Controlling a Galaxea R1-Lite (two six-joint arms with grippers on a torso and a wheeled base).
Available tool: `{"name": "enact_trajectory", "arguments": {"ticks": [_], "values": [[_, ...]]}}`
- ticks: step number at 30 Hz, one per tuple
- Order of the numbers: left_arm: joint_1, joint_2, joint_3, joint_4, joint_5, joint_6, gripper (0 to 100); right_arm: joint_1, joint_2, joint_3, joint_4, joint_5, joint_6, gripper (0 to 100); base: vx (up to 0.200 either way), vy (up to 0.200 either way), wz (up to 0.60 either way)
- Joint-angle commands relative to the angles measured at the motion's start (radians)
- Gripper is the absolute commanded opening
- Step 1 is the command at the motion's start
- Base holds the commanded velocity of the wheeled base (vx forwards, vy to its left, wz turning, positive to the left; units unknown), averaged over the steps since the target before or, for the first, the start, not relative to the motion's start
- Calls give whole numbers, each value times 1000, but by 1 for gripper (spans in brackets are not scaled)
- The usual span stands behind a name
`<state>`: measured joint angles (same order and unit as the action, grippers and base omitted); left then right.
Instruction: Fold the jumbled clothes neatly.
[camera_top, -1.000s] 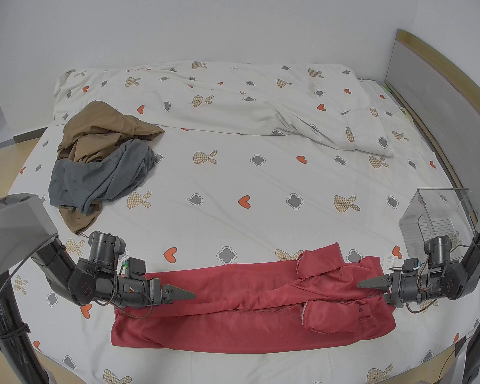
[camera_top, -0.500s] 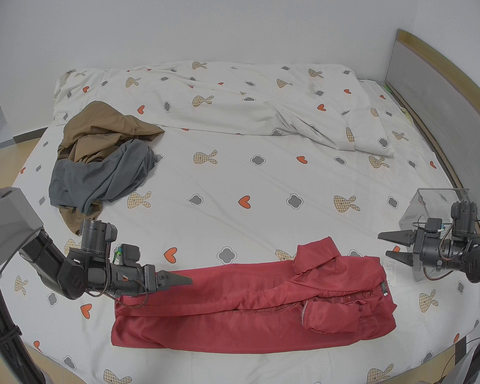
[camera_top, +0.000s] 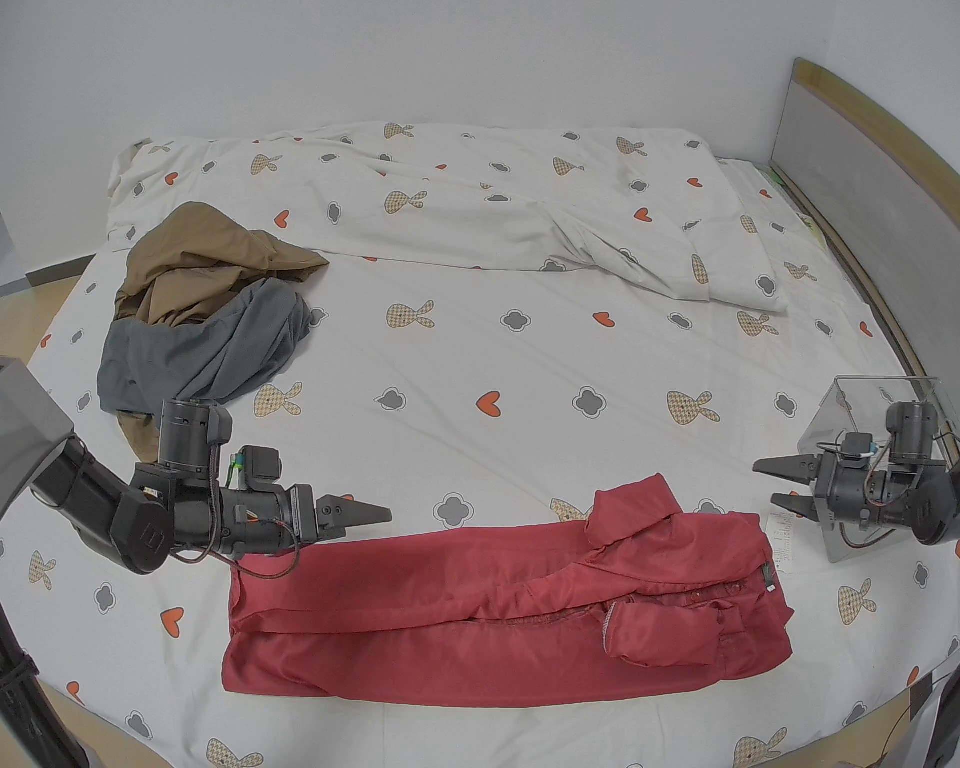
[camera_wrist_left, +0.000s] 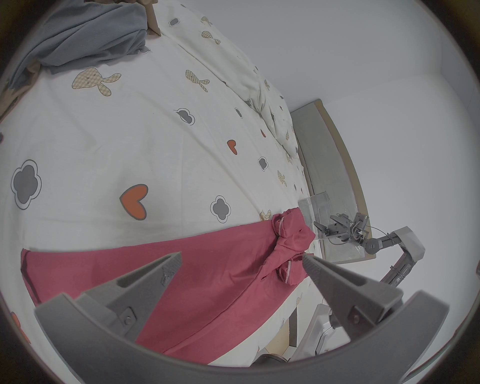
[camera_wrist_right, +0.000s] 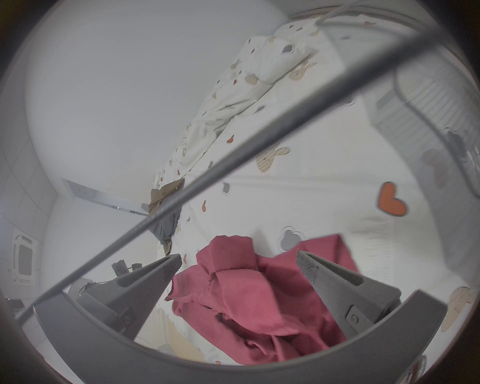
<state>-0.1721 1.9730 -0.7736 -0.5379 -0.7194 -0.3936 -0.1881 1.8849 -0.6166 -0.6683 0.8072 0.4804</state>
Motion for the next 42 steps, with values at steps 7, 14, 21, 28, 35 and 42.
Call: {"name": "enact_trajectory", "arguments": {"ticks": [7, 14, 21, 28, 35, 42], "values": [[-7, 72, -35, -2, 0, -16, 100, 285, 138, -204, 4, 3, 207, 100, 0, 0, 0], [-6, 72, -33, -4, 0, -14, 100, 292, 175, -198, 6, 1, 205, 100, 0, 0, 0], [-1, 78, -32, -4, 0, -16, 100, 303, 165, -141, 6, 1, 205, 100, 0, 0, 0], [8, 87, -32, -7, 0, -14, 100, 361, 108, 18, 1, 3, 198, 100, 0, 0, 0], [20, 86, -29, -7, 0, -14, 100, 364, 115, 89, -5, 1, 191, 100, 0, 0, 0], [33, 84, -24, -7, 1, -14, 100, 360, 112, 75, -7, -3, 130, 100, 0, 0, 0]]}}
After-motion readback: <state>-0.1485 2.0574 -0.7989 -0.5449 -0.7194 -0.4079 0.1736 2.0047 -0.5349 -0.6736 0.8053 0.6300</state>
